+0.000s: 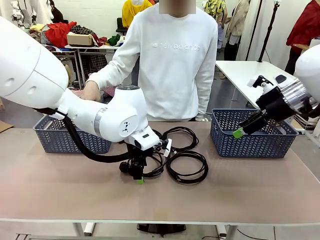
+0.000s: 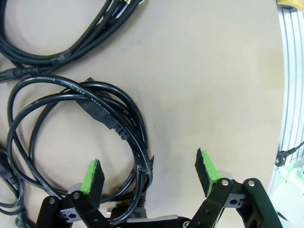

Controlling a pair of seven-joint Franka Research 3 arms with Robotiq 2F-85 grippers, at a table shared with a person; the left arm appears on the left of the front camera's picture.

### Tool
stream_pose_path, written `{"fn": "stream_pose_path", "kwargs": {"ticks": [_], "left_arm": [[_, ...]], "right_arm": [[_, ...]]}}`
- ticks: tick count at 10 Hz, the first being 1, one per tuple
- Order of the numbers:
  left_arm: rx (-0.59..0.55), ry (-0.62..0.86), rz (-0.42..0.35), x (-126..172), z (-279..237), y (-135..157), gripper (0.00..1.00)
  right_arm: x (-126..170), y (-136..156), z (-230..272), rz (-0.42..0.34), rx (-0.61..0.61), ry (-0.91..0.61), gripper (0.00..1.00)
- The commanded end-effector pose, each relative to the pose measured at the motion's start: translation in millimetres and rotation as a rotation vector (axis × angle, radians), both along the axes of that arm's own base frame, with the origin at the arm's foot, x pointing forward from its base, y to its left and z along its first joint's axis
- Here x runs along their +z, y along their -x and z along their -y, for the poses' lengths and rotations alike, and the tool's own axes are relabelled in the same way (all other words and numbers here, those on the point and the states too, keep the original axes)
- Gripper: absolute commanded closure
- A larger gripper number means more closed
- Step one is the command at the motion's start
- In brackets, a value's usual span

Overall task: Organize the cables according to human instructions.
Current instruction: Pick up a bundle of cables and place it in the basket indicated by the human.

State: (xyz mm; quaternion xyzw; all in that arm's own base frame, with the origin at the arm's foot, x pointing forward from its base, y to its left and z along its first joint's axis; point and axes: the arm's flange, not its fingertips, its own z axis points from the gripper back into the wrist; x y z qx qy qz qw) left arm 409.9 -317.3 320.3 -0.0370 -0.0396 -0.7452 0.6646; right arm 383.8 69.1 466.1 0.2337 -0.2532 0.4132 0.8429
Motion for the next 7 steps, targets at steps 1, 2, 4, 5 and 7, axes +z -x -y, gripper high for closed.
{"fn": "stream_pose_path", "kwargs": {"ticks": [1, 2, 4, 5, 7], "left_arm": [[0.003, -0.016, 0.019, -4.5, -1.0, -1.7, 0.00], [-0.001, -0.017, 0.017, -4.6, -0.6, -2.8, 0.00], [0.002, -0.027, 0.016, -5.0, -1.3, -4.6, 0.17], [0.004, -0.024, 0.013, -5.3, -1.3, -5.2, 0.19], [0.004, -0.020, 0.001, -7.0, -1.0, -6.2, 0.38]], "right_arm": [[-0.9, -2.8, 1.4, 0.017, 0.019, -0.025, 0.00], [-0.9, -2.8, 1.4, 0.017, 0.019, -0.025, 0.00], [-0.9, -2.8, 1.4, 0.017, 0.019, -0.025, 0.00], [-0.9, -2.8, 1.4, 0.017, 0.019, -0.025, 0.00], [-0.9, -2.8, 1.4, 0.017, 0.019, -0.025, 0.00]]}}
